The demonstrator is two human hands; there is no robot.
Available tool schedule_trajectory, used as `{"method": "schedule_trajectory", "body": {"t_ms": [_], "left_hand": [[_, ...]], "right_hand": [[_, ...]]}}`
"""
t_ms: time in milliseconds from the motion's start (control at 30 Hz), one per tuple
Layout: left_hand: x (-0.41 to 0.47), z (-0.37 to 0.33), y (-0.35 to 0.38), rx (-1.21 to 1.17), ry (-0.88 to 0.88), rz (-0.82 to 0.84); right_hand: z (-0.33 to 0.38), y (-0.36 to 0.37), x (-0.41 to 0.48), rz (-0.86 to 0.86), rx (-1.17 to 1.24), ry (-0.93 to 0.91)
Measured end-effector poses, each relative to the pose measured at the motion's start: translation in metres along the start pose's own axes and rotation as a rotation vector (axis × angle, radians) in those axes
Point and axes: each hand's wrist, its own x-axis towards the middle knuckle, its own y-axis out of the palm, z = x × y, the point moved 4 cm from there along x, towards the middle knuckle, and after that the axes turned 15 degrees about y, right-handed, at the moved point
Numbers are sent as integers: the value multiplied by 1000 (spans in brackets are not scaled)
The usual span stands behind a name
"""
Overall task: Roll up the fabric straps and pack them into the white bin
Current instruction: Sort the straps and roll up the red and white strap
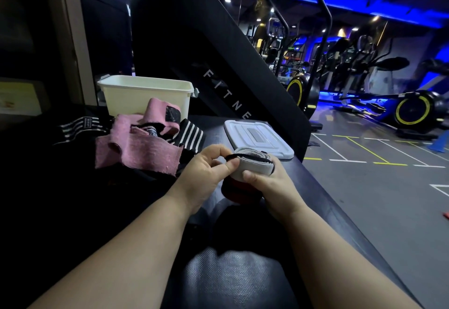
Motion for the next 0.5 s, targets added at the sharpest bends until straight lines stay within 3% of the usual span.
{"method": "schedule_trajectory", "body": {"t_ms": [200,367,500], "left_hand": [[0,18,-8,289,-85,85],[2,21,-16,271,-101,39],[2,21,-18,218,-92,18]], "right_hand": [[-9,-14,-2,-179,-182,63],[-16,-16,-5,-32,45,191],[-14,-17,-7,-9,48,175]]}}
